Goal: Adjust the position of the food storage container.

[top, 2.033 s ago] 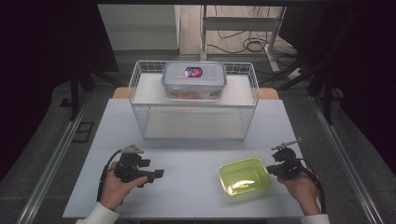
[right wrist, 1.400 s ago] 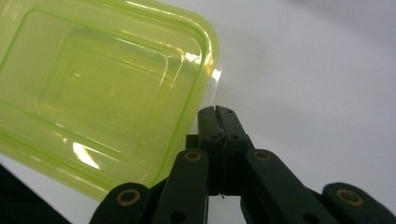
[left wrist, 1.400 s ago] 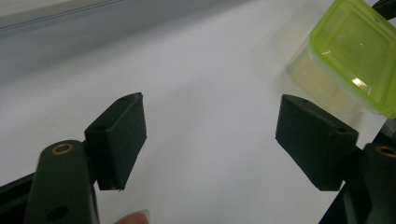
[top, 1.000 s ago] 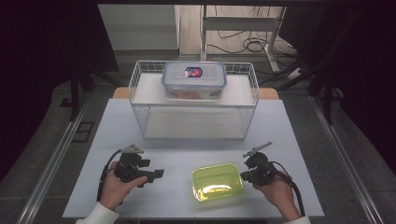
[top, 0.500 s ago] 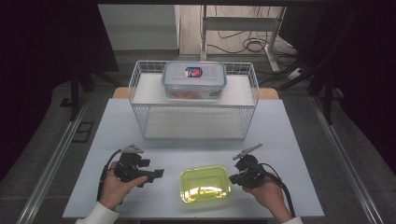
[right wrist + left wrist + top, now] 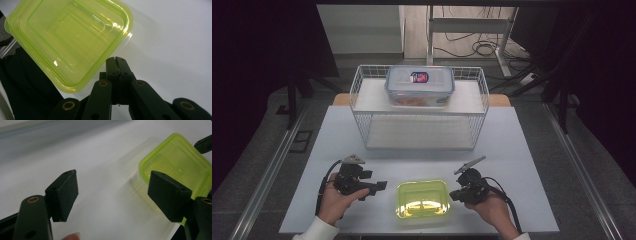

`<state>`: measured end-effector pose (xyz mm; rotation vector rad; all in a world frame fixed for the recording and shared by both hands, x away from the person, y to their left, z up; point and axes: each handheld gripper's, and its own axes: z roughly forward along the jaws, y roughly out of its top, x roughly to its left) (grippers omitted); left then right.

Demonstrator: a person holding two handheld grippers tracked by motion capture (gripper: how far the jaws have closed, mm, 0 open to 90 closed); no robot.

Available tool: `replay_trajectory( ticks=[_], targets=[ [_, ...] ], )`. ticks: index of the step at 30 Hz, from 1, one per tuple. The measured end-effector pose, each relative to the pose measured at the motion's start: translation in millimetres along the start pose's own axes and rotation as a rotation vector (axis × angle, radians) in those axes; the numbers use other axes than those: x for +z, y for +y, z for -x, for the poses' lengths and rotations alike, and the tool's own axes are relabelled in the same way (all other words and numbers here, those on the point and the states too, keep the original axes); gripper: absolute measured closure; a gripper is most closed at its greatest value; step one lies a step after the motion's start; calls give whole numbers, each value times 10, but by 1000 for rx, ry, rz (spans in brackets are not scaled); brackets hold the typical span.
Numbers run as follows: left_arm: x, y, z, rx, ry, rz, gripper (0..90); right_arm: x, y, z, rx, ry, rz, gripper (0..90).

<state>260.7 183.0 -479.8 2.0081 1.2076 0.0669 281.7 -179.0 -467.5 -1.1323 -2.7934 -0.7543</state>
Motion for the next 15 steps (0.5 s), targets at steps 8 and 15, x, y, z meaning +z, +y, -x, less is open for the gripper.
replay_trajectory(
  ticks=[8,15],
  targets=[
    [-37,-1,20,-9,-8,14,237,-17,-35,38,6,-21,15,892],
    [-105,-66,54,-72,-72,44,218,-157,-182,146,78,18,153,803]
  ],
)
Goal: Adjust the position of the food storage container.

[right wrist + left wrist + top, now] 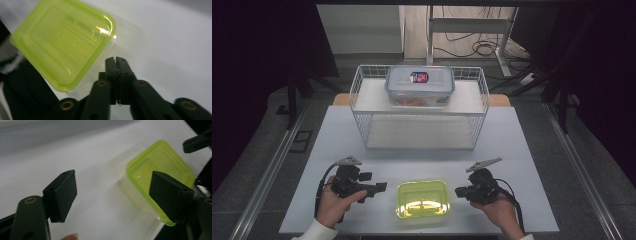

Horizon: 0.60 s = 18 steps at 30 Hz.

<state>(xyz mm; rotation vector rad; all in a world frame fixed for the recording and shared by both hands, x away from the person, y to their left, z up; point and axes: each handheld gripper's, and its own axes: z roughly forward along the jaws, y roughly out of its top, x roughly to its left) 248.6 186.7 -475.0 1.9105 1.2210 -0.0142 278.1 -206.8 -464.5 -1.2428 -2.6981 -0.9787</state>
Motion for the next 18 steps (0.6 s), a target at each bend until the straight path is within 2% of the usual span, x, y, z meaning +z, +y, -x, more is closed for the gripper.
replay_trajectory(
  ticks=[3,5,9,13,18],
  targets=[
    [-23,-50,13,-22,-5,6,215,-51,-74,46,17,24,47,680],
    [-33,-90,18,-38,-18,9,214,-90,-115,72,50,56,78,611],
    [-30,-164,22,-92,-66,23,214,-146,-209,132,126,124,144,528],
    [-26,-208,42,-128,-82,44,218,-160,-273,168,179,158,187,452],
    [0,-239,55,-145,-104,58,219,-141,-289,186,195,161,213,398]
  ],
)
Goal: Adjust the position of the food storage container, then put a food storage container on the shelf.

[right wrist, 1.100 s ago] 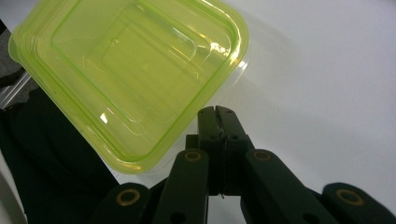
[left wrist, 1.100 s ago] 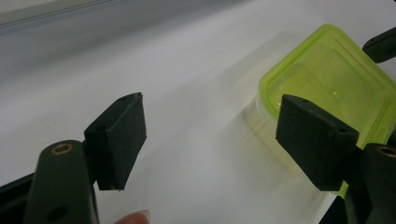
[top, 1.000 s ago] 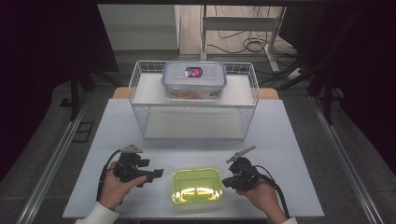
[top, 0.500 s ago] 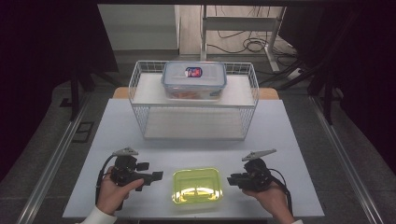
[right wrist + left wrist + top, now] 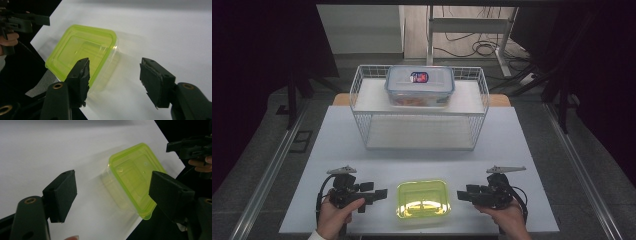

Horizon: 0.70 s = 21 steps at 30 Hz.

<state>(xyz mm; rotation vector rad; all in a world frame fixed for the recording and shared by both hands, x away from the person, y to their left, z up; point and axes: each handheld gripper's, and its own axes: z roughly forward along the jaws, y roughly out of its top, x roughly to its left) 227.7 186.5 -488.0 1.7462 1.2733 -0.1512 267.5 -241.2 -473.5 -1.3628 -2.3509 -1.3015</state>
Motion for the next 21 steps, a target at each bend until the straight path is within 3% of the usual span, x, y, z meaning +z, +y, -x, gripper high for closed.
replay_trajectory(
  ticks=[10,15,21],
  targets=[
    [141,-55,0,-65,-67,-16,225,95,-33,5,11,7,-26,414],
    [253,-92,1,-101,-94,-45,248,133,-49,32,53,48,-30,427],
    [351,-121,-27,-150,-129,-74,280,173,-51,51,85,61,-33,427]
  ],
)
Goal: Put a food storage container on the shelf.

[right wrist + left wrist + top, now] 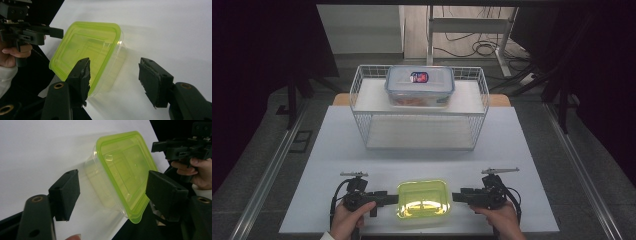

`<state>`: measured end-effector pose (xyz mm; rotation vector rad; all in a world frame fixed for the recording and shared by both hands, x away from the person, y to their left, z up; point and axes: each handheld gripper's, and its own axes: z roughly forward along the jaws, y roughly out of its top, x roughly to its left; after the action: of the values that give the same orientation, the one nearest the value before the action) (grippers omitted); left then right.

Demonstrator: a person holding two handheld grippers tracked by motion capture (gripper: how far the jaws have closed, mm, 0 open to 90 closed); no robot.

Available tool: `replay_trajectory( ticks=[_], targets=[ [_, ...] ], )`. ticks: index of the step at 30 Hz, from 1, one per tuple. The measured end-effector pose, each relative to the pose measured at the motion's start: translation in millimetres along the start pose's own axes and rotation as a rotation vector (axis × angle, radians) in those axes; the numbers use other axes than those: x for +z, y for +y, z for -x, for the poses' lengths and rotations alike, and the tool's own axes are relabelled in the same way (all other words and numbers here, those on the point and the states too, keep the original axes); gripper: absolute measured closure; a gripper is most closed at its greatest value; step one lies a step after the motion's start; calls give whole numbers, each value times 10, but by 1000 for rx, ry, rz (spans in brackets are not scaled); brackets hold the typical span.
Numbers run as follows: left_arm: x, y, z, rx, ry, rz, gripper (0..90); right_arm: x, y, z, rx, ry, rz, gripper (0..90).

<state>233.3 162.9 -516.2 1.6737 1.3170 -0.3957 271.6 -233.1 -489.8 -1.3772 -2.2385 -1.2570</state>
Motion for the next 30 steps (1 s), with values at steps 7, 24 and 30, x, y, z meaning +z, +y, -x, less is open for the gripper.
replay_trajectory(
  ticks=[7,24,30],
  targets=[
    [120,-33,-50,-69,-65,-40,392,78,-19,18,30,28,-13,489],
    [236,-55,-166,-156,-153,-67,720,307,-62,100,157,147,-71,739],
    [177,-48,-140,-138,-145,-48,784,245,-74,109,198,215,-31,799]
  ],
)
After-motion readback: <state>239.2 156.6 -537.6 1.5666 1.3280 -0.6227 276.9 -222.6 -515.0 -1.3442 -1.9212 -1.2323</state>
